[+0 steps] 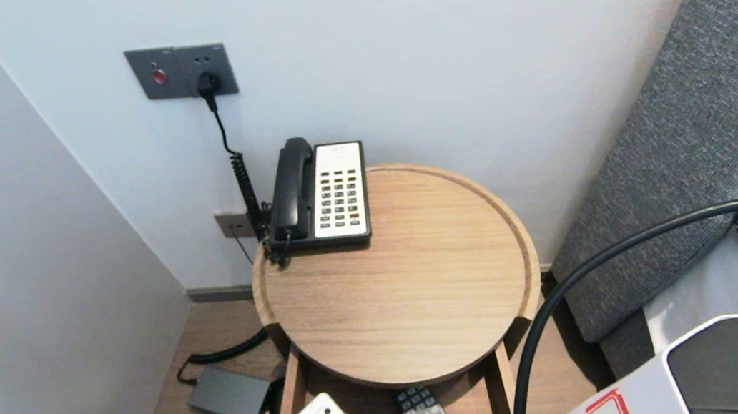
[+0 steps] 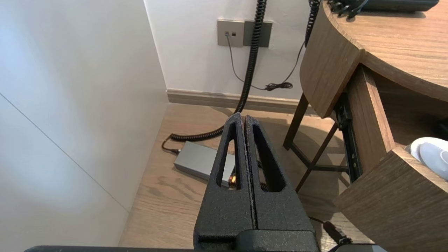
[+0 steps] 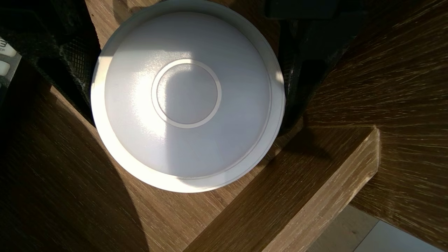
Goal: Put the remote controls on the table in the drawer one by one
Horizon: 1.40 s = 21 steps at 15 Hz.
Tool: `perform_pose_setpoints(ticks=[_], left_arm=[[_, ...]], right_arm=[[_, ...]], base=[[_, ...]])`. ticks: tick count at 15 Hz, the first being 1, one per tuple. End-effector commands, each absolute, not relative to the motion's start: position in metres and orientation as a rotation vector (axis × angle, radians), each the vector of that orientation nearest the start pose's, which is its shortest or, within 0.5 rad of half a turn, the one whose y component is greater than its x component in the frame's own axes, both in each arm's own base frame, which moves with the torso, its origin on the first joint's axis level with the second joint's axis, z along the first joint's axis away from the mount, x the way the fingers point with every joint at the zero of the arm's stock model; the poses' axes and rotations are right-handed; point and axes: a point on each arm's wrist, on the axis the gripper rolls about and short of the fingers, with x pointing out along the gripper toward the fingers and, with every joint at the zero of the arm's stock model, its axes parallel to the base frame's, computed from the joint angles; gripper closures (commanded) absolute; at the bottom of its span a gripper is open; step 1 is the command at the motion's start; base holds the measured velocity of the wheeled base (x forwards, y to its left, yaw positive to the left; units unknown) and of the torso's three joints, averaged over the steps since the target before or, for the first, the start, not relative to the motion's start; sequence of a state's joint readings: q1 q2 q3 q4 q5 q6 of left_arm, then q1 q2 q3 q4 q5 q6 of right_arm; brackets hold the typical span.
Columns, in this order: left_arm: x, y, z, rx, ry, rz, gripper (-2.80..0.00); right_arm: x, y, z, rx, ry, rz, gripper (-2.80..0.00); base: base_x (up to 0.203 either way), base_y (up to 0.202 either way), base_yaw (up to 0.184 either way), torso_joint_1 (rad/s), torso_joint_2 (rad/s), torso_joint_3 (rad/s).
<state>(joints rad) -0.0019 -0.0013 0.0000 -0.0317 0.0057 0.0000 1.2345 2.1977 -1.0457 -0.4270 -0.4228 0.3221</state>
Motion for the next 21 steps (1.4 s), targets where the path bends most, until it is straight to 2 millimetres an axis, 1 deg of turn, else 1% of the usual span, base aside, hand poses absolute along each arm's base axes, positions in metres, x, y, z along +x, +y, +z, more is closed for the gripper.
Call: perform_pose_setpoints(ticks=[1, 2, 9, 11, 15, 18, 21], left_arm=[[-0.022, 0.000, 0.076, 0.000, -0.025, 0.005, 0.00], [-0.022, 0.000, 0.076, 0.000, -0.025, 0.005, 0.00], [-0.022, 0.000, 0.076, 0.000, -0.025, 0.005, 0.00], [-0.022, 0.000, 0.076, 0.000, -0.025, 0.005, 0.00], [-0.022, 0.000, 0.076, 0.000, -0.025, 0.004, 0.00], [-0.022, 0.000, 0.076, 0.000, -0.025, 0.005, 0.00], [-0.022, 0.000, 0.076, 0.000, -0.025, 0.005, 0.00]], right_arm=[[0.138, 0.366, 0.048, -0.247, 0.612, 0.675, 0.00], [0.138, 0.366, 0.048, -0.248, 0.612, 0.674, -2.80], [0.138, 0.366, 0.050, -0.243, 0.607, 0.673, -2.80], [0.137, 0.366, 0.055, -0.233, 0.598, 0.677, -2.80], [0.137, 0.365, 0.066, -0.212, 0.579, 0.682, -2.80], [0.134, 0.361, 0.084, -0.180, 0.553, 0.695, -2.80], [0.131, 0.354, 0.096, -0.160, 0.536, 0.702, -2.80]], base=[[0.000, 0.000, 0.000, 0.000, 0.00, 0.000], [0.000, 0.000, 0.000, 0.000, 0.00, 0.000], [0.000, 0.000, 0.000, 0.000, 0.00, 0.000], [0.000, 0.000, 0.000, 0.000, 0.00, 0.000], [0.000, 0.000, 0.000, 0.000, 0.00, 0.000], [0.000, 0.000, 0.000, 0.000, 0.00, 0.000], [0.000, 0.000, 0.000, 0.000, 0.00, 0.000]])
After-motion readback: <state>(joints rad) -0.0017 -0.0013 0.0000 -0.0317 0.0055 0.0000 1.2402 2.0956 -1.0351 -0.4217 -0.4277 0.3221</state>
